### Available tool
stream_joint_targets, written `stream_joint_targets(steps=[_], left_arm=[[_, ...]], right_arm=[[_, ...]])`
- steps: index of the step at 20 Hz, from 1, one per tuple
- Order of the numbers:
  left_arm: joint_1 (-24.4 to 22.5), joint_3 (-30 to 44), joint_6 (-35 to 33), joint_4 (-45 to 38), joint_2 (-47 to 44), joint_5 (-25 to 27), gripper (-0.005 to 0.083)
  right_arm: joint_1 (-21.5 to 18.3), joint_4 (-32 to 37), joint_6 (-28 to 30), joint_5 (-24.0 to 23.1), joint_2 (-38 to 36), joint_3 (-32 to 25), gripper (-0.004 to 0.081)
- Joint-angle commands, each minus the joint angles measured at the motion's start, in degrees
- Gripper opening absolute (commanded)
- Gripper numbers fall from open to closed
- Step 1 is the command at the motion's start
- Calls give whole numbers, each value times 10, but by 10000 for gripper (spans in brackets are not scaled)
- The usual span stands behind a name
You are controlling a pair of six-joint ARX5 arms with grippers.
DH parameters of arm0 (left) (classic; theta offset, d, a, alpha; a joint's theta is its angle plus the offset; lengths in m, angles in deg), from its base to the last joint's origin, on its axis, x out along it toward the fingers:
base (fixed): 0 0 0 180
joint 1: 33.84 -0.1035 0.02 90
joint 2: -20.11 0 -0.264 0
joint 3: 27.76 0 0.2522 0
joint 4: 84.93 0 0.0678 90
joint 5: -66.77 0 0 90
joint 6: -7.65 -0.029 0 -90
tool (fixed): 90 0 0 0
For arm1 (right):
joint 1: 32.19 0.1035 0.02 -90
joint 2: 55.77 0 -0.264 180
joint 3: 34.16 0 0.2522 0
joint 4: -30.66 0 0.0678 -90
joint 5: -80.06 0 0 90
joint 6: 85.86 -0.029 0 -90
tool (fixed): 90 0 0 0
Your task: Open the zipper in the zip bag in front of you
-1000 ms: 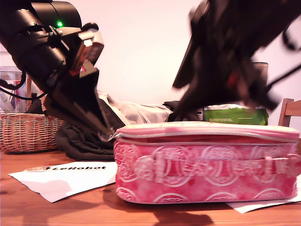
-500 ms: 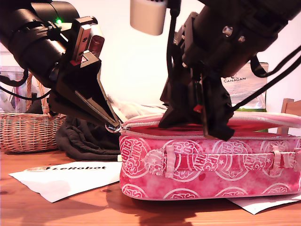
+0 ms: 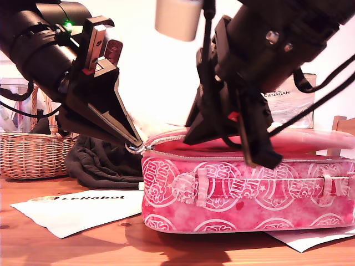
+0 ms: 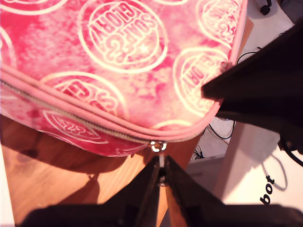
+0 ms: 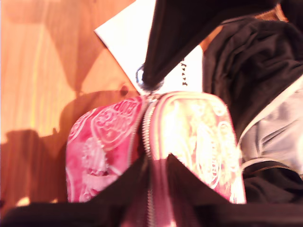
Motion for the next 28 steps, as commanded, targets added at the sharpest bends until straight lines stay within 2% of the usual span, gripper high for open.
stream_joint_targets(steps=[1,11,17,21,28], left_arm=[[3,8,-8,-3,-9,8,-22],[2,8,-8,-90,-7,156,-22],[1,8,-12,-155,24,180,-22],[-5,8,-22,-207,46,234,-22],[-34,8,-21,-283,79,236,-22]], right_arm=[[-2,-10,-11,0,-2,-5,-13],[-1,-29,-17,13,-2,-5,-13],[-1,-37,-17,30,-2,-5,-13],[-1,-50,-23,40,-2,-5,-13],[3,-51,-31,56,-2,-5,-13]])
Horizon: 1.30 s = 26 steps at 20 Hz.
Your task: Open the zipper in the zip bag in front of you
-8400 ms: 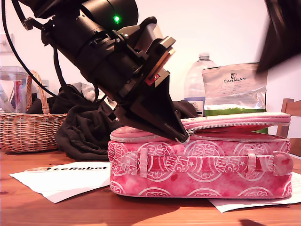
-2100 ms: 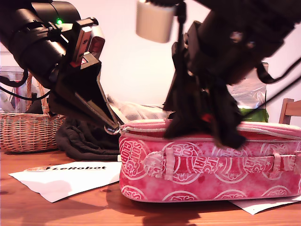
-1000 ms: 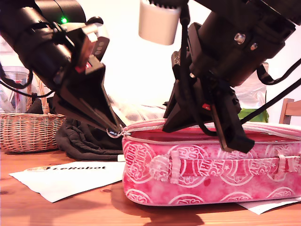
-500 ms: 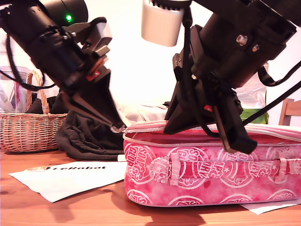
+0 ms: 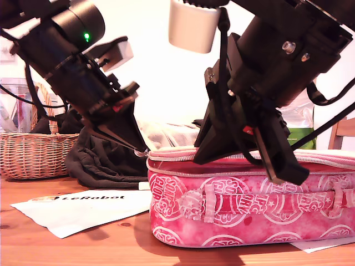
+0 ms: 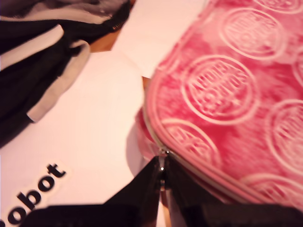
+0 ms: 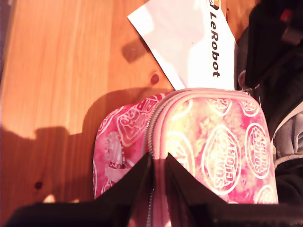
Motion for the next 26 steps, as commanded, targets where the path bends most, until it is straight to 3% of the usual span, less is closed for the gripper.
stream_joint_targets(steps=[1,9,13,14,16,18,19,23,26], left_arm=[[-13,8,-5,-24,23,7,-22],[-14,8,-4,-86,44,-1,2],[-14,8,-5,-86,43,0,253],[-14,8,-6,-86,43,0,270],[-14,7,-7,-69,34,0,253],[-16,7,-7,-48,11,0,40],[-17,7,-6,-41,-5,1,-26],[-24,7,38,-4,-76,0,-19],[-24,7,39,27,-120,1,-19]], right_arm=[[10,-4,-3,11,-2,-5,-13],[16,-5,-7,11,-2,-5,-13],[16,-5,-11,11,-2,-5,-13],[16,-5,-14,11,-2,-5,-13],[16,-4,-18,11,-2,-5,-13],[16,-2,-17,22,-2,-5,-13],[16,3,-17,31,-2,-5,-13],[14,21,16,49,-2,-5,-13],[-7,51,43,72,2,-5,-13]])
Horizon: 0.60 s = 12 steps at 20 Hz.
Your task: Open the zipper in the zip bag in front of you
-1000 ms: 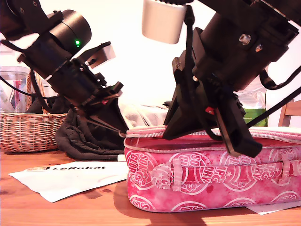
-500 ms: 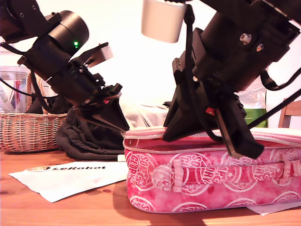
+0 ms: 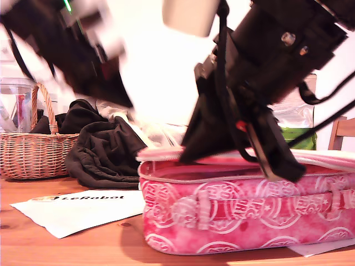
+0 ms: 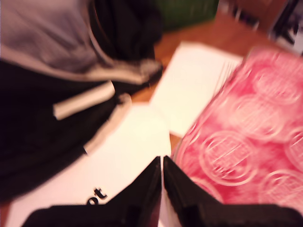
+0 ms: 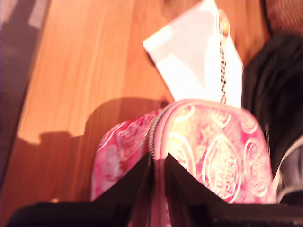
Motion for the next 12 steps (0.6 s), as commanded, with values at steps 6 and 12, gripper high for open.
stream_joint_targets(steps=[6,12], left_arm=[[-2,7,15,36,-33,-1,-19],[-1,7,18,59,-60,-1,-19]], right_arm=[[-18,62,11,31,40,-2,-13],[-39,83,13,6,101,38,-13]])
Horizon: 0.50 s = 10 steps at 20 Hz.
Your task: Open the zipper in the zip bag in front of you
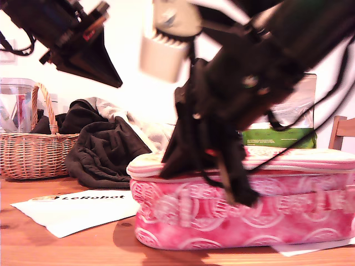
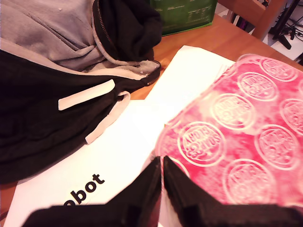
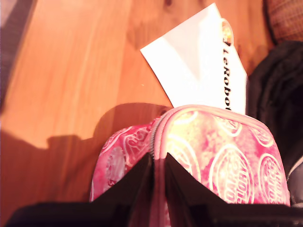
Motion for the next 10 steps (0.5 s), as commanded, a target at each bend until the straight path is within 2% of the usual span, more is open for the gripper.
stream_joint_targets(steps=[1,5,6,9,10], left_arm=[[0,7,2,4,-9,0,-19],[0,7,2,24,-11,0,-19],[0,7,2,28,-11,-1,-19],[0,7,1,37,-11,-2,-19],[0,7,1,37,-11,-5,-19]], right_arm=[[-12,9,2,-3,7,22,-13],[-13,-10,-21,-22,5,29,0],[-10,-34,-24,-28,5,29,54],[6,-87,-47,-27,5,31,305],[11,-93,-62,-28,5,33,353]])
